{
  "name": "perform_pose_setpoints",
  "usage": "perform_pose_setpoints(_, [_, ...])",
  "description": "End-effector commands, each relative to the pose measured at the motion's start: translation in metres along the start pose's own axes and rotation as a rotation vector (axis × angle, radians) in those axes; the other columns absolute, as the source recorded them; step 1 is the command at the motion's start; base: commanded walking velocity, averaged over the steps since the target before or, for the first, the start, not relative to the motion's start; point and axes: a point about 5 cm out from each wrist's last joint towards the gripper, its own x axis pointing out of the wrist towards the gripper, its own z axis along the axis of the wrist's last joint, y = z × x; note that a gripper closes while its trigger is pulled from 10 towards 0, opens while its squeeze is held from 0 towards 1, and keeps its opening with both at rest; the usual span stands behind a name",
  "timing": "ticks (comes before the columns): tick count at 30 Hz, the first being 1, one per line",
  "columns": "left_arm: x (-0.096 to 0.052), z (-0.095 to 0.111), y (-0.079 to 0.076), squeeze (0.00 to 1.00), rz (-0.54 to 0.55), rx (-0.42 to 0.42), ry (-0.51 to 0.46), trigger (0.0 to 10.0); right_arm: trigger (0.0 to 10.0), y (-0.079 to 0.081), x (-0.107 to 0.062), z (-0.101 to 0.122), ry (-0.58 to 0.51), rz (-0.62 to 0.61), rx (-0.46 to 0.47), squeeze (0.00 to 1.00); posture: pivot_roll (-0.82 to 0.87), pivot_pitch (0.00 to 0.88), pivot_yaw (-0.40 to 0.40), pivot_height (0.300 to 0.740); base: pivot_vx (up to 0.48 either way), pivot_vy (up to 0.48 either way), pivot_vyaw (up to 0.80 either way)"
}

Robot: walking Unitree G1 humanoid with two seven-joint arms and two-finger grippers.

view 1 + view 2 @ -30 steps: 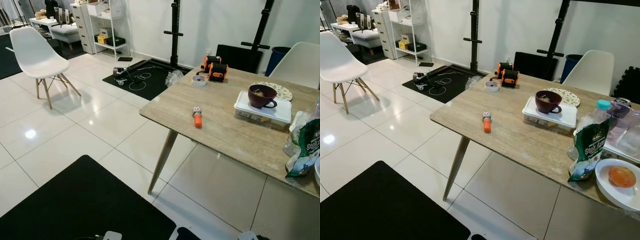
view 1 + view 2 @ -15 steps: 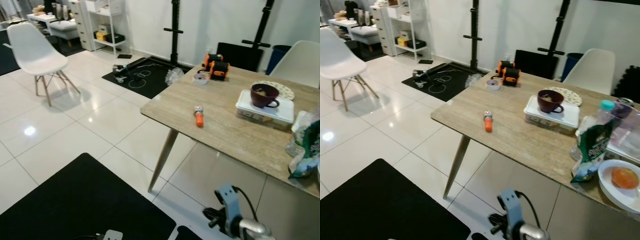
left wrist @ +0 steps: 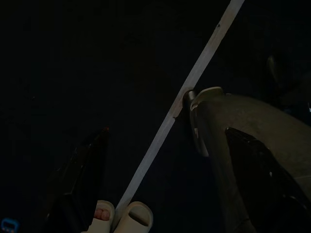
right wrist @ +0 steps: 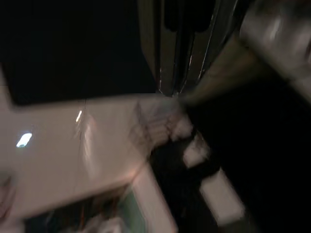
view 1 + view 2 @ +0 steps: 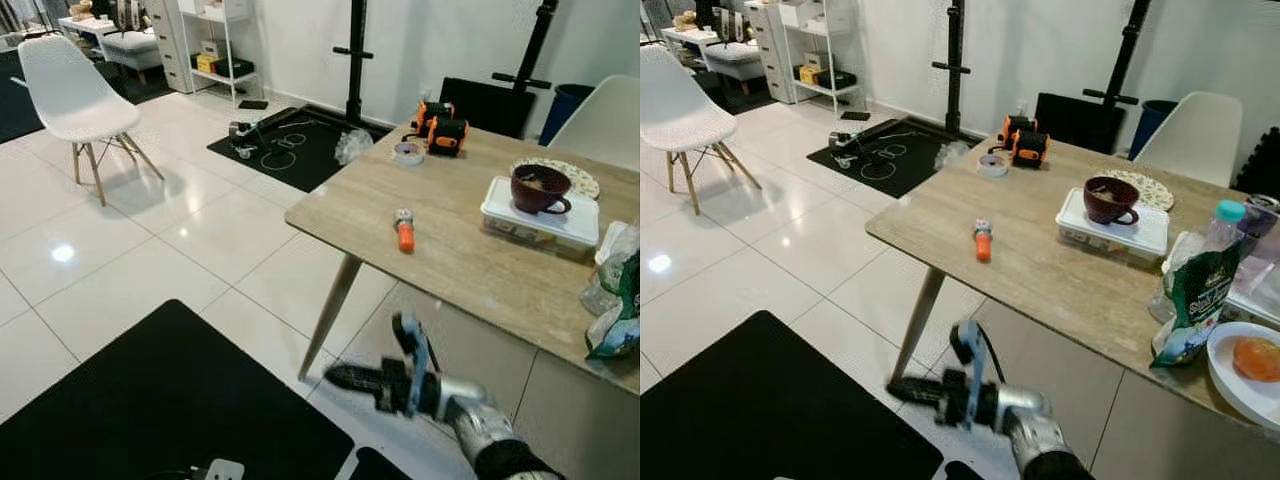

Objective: Restocking fridge

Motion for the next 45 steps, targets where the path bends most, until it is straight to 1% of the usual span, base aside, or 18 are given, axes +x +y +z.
perform_pose_setpoints(1, [-0.001,-0.01,-0.006,0.0,-0.02,-0.002,0.038,10.0,10.0,-0.009,0.006,0.019,-0.097,-0.1,-0.027,0.0,-0.06,0.0,-0.031,0.74,0.0,0.0,0.0])
perform_pose_setpoints(5, [-0.001,-0.008,-0.007,0.0,-0.021,-0.003,0.033,10.0,10.0,-0.023,0.018,0.039,-0.129,-0.255,-0.096,0.0,-0.06,0.0,-0.031,0.74,0.0,0.0,0.0])
perform_pose_setpoints(7, [-0.001,-0.008,-0.007,0.0,-0.02,-0.003,0.033,10.0,10.0,-0.024,0.021,0.043,-0.132,-0.27,-0.114,0.0,-0.06,0.0,-0.03,0.74,0.0,0.0,0.0])
perform_pose_setpoints(9, [-0.001,-0.008,-0.007,0.0,-0.018,-0.002,0.033,10.0,10.0,-0.024,0.031,0.051,-0.137,-0.295,-0.139,0.0,-0.06,0.0,-0.029,0.74,0.0,0.0,0.0])
perform_pose_setpoints(11, [-0.001,-0.008,-0.007,0.0,-0.018,-0.002,0.033,10.0,10.0,-0.024,0.031,0.051,-0.137,-0.295,-0.139,0.0,-0.06,0.0,-0.029,0.74,0.0,0.0,0.0])
perform_pose_setpoints(12, [-0.001,-0.009,-0.006,0.0,-0.017,0.002,0.035,10.0,10.0,-0.029,0.04,0.058,-0.094,-0.364,-0.18,1.0,-0.05,0.0,-0.033,0.74,0.0,0.0,0.0])
perform_pose_setpoints(16, [-0.002,-0.012,-0.007,0.0,-0.018,0.005,0.038,10.0,10.0,-0.034,0.05,0.068,-0.067,-0.428,-0.226,1.0,-0.04,0.013,-0.036,0.74,0.0,0.0,0.0])
perform_pose_setpoints(19, [-0.004,-0.02,-0.008,0.0,-0.021,0.006,0.049,10.0,10.0,-0.04,0.061,0.089,-0.048,-0.507,-0.302,1.0,-0.01,0.054,-0.048,0.74,0.0,0.0,0.0])
perform_pose_setpoints(23, [-0.006,-0.027,-0.009,0.0,-0.023,0.007,0.061,10.0,10.0,-0.043,0.063,0.099,-0.043,-0.565,-0.332,1.0,0.0,0.088,-0.051,0.74,0.0,0.0,0.0])
perform_pose_setpoints(25, [-0.01,-0.037,-0.01,0.0,-0.027,0.012,0.079,10.0,10.0,-0.048,0.064,0.109,-0.002,-0.647,-0.389,1.0,0.01,0.118,-0.052,0.74,0.0,0.0,0.0])
perform_pose_setpoints(29, [-0.013,-0.047,-0.009,0.0,-0.027,0.007,0.092,10.0,10.0,-0.052,0.065,0.118,0.024,-0.721,-0.41,1.0,0.04,0.167,-0.055,0.74,0.0,0.0,0.0])
perform_pose_setpoints(31, [-0.014,-0.049,-0.008,0.0,-0.028,0.008,0.094,10.0,10.0,-0.053,0.064,0.119,0.032,-0.735,-0.415,1.0,0.04,0.167,-0.055,0.74,0.0,0.0,0.0])
perform_pose_setpoints(35, [-0.019,-0.057,-0.002,0.0,-0.015,-0.004,0.093,10.0,10.0,-0.058,0.061,0.127,0.056,-0.821,-0.455,1.0,0.08,0.217,-0.056,0.74,0.0,0.0,0.0])
perform_pose_setpoints(37, [-0.02,-0.059,-0.001,0.0,-0.011,-0.005,0.091,10.0,10.0,-0.06,0.059,0.131,0.052,-0.858,-0.455,1.0,0.08,0.217,-0.056,0.74,0.0,0.0,0.0])
perform_pose_setpoints(41, [-0.022,-0.063,0.002,0.0,-0.008,-0.002,0.088,10.0,10.0,-0.064,0.053,0.142,0.03,-0.919,-0.458,1.0,0.09,0.245,-0.048,0.74,0.0,0.0,0.0])
perform_pose_setpoints(42, [-0.023,-0.064,0.003,0.0,-0.007,0.0,0.087,10.0,10.0,-0.064,0.052,0.147,0.01,-0.931,-0.453,1.0,0.1,0.253,-0.044,0.74,0.0,0.0,0.0])
perform_pose_setpoints(43, [-0.025,-0.065,0.006,0.0,-0.006,0.005,0.083,10.0,10.0,-0.065,0.049,0.159,-0.051,-0.946,-0.432,1.0,0.11,0.261,-0.035,0.74,0.0,0.0,0.0])
perform_pose_setpoints(45, [-0.025,-0.066,0.007,0.0,-0.005,0.006,0.082,10.0,10.0,-0.065,0.048,0.161,-0.066,-0.95,-0.427,1.0,0.11,0.261,-0.035,0.74,0.0,0.0,0.0])
